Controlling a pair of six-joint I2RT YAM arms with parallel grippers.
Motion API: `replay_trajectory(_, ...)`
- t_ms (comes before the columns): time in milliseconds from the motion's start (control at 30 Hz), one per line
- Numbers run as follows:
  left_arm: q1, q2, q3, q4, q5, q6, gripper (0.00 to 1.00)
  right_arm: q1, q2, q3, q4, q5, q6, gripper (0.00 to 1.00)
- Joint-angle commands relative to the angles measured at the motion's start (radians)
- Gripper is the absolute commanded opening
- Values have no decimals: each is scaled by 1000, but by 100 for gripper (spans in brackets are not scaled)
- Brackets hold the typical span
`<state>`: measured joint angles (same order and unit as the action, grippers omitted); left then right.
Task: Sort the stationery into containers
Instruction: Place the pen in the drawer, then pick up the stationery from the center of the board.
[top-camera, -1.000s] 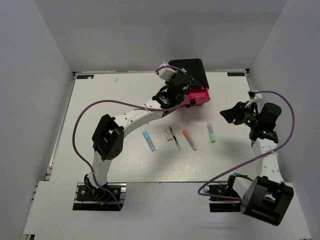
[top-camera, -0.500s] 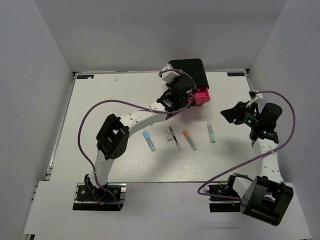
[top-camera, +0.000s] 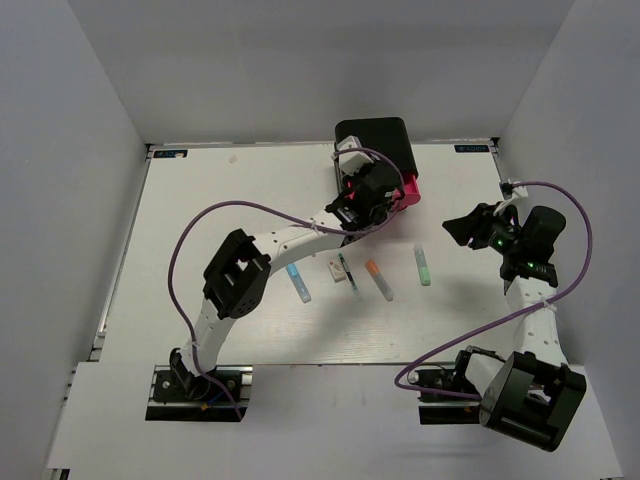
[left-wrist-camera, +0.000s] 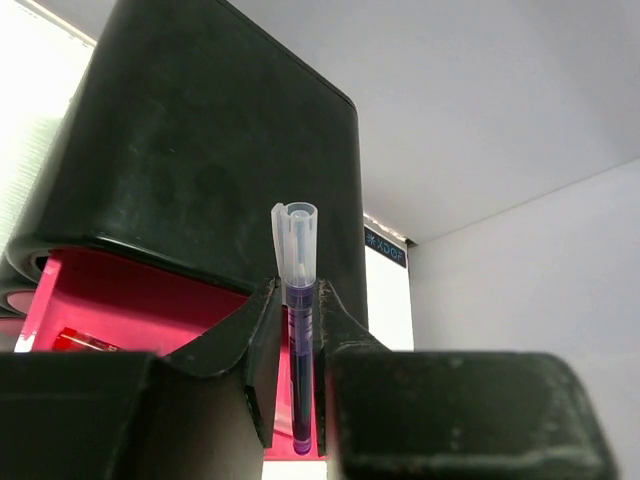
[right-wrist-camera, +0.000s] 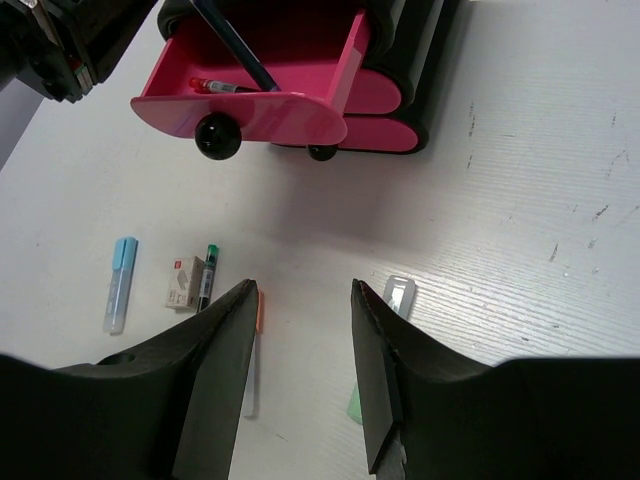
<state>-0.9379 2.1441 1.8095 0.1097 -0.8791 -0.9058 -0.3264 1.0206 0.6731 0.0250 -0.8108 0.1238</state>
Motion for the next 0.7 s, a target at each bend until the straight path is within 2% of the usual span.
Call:
replay_trajectory(0, -7, -1, 45, -10, 3, 28, 28, -8, -16, 3, 30, -10, 4, 48)
replay_trajectory(133, -16, -12, 36, -21, 3, 37, 47, -11, -17, 2, 33, -10, 5, 50)
replay_trajectory(300, -25, -39, 36, -12, 3, 67, 59, -8, -17, 0, 33, -18, 4, 52)
replay_trajectory(667, -35, -179, -25, 59, 12, 220, 63, 0, -10, -6, 36, -82, -36, 59)
